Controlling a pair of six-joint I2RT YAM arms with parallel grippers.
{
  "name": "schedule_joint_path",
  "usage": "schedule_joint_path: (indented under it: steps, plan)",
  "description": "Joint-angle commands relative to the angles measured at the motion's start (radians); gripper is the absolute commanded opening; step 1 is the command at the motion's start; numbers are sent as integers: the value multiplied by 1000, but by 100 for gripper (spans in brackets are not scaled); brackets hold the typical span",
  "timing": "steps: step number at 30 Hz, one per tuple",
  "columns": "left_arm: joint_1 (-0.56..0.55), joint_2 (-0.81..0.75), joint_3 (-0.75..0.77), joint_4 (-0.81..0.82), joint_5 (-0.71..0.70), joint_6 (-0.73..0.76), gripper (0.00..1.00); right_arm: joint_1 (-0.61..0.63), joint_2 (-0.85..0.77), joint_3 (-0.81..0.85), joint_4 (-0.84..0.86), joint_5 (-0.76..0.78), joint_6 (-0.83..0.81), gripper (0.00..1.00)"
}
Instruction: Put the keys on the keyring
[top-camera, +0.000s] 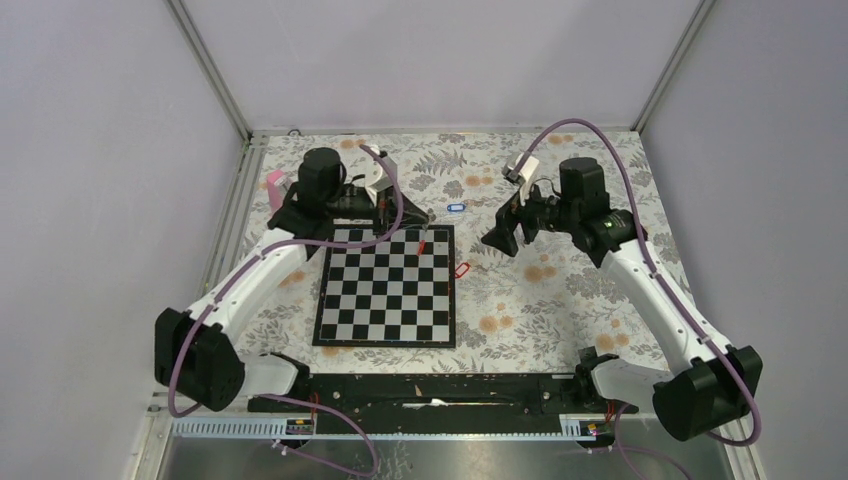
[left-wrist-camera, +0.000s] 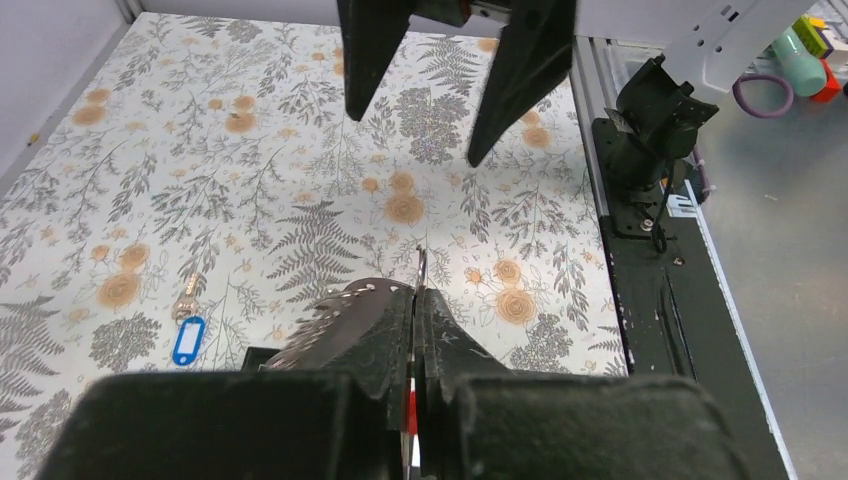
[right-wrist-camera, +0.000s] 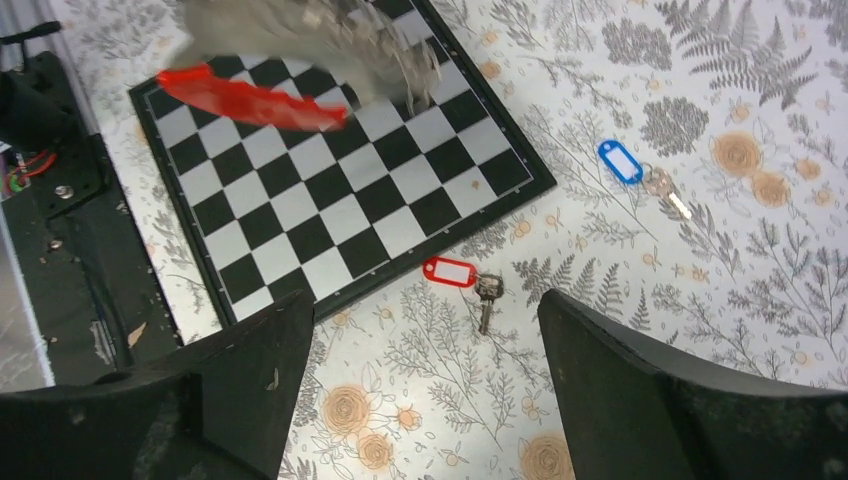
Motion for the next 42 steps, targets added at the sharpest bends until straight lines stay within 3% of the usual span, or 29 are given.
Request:
schedule_joint_path:
  steps: [1,9,14,18,27,42]
  plan:
    - [16,-81,59,-222,-21,166,0,-3,63,-16,-6,62,0,89]
    - [28,-135,79,-444,-62,321,0,19,333,52,-120,81,-270,76]
    - [39,-163,67,-503,-56,372,0,27,511,160,-241,118,-490,71]
    - [47,-176,52,-525,-42,388,0,38,639,259,-315,119,-569,68]
    - [55,-169,45,-559,-42,418,0,110,783,346,-347,161,-646,62]
    - [57,-150,48,-568,-32,444,0,179,865,364,-291,262,-704,50]
